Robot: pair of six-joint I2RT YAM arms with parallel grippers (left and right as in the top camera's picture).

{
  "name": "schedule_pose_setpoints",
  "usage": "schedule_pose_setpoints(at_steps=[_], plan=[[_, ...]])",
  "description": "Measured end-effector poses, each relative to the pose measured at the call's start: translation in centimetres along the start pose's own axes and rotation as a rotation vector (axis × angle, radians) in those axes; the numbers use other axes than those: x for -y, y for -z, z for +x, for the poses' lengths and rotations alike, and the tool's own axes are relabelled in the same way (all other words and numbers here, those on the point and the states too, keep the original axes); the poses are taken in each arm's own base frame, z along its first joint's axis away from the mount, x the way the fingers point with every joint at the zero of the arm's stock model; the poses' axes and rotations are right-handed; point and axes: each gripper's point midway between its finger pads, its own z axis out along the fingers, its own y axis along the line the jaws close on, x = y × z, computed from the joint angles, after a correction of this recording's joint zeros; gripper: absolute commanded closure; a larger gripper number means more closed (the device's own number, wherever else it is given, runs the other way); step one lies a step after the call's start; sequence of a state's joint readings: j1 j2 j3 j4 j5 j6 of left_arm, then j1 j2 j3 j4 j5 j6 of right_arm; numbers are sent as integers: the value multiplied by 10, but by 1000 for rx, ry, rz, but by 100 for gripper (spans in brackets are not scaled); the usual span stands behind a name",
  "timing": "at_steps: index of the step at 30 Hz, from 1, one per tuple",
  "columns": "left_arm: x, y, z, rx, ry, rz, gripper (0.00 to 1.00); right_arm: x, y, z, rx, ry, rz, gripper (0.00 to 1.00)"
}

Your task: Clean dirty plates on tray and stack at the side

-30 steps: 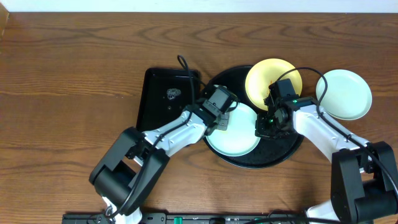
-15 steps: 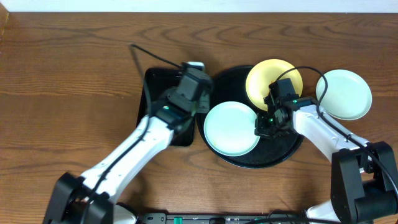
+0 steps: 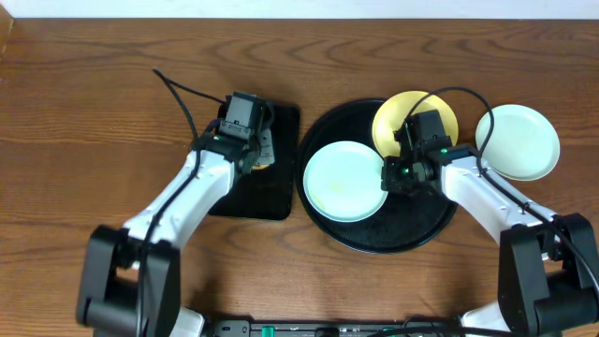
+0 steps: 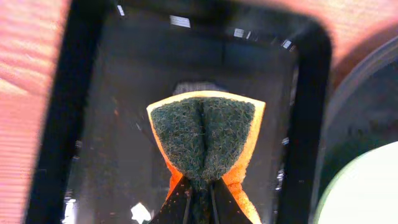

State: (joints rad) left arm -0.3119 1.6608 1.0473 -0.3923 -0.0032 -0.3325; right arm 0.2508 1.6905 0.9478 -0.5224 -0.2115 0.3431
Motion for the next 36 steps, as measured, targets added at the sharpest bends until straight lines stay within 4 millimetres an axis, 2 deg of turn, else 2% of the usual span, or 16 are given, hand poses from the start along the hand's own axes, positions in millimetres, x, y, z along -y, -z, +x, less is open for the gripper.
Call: schedule_pose_setpoints(at_steps=[4, 8, 15, 17, 21, 30, 36], plan=[[-1, -24, 18, -95, 19, 31, 92, 1, 18, -22, 88, 68, 43, 99], [-4, -42, 32, -162, 31, 44, 87, -1, 52, -49, 224, 147, 95, 99], [-1, -45, 33, -168, 36, 60, 85, 3, 106, -74, 404, 297, 209, 99], [-1, -45, 33, -167, 30, 61, 71, 3, 118, -78, 444, 342, 243, 99], [0, -45, 32, -166, 34, 65, 63, -4, 139, -84, 512, 437, 302, 99], [-1, -45, 33, -169, 35, 64, 60, -36, 151, -78, 564, 659, 465, 99], [-1, -46, 34, -171, 36, 63, 59, -47, 160, -80, 610, 707, 540, 99]])
